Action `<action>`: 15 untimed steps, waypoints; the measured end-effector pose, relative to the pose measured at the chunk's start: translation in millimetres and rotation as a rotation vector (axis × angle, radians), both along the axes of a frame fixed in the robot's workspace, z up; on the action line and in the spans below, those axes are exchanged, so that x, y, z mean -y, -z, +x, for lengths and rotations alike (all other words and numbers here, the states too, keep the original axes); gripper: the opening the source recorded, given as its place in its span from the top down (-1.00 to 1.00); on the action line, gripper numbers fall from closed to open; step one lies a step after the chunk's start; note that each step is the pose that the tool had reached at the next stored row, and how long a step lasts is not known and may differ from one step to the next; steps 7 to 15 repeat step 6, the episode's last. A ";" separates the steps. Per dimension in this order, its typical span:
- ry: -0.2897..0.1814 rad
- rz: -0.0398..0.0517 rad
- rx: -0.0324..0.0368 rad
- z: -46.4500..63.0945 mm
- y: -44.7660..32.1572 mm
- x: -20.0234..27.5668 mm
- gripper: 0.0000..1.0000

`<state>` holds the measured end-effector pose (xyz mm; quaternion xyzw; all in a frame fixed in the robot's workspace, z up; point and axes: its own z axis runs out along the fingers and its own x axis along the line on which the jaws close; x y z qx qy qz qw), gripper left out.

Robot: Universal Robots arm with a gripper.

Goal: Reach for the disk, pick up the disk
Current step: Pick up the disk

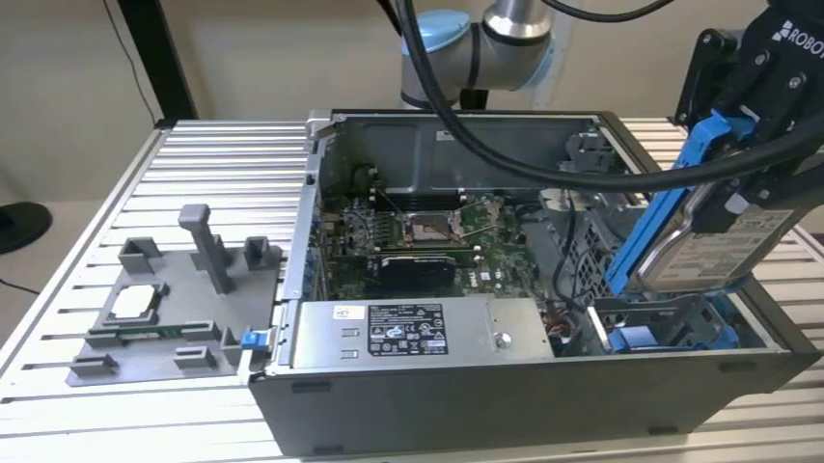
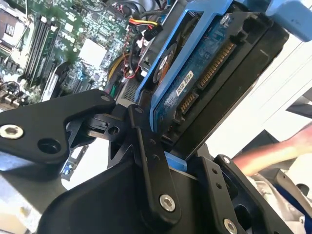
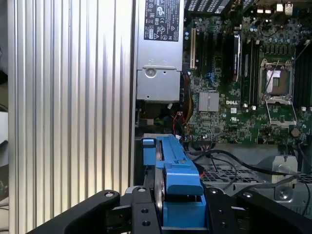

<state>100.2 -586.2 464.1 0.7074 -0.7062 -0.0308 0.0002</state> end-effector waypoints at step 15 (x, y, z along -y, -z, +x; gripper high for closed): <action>0.000 0.0001 0.0000 0.1 0.1 0.1 1.00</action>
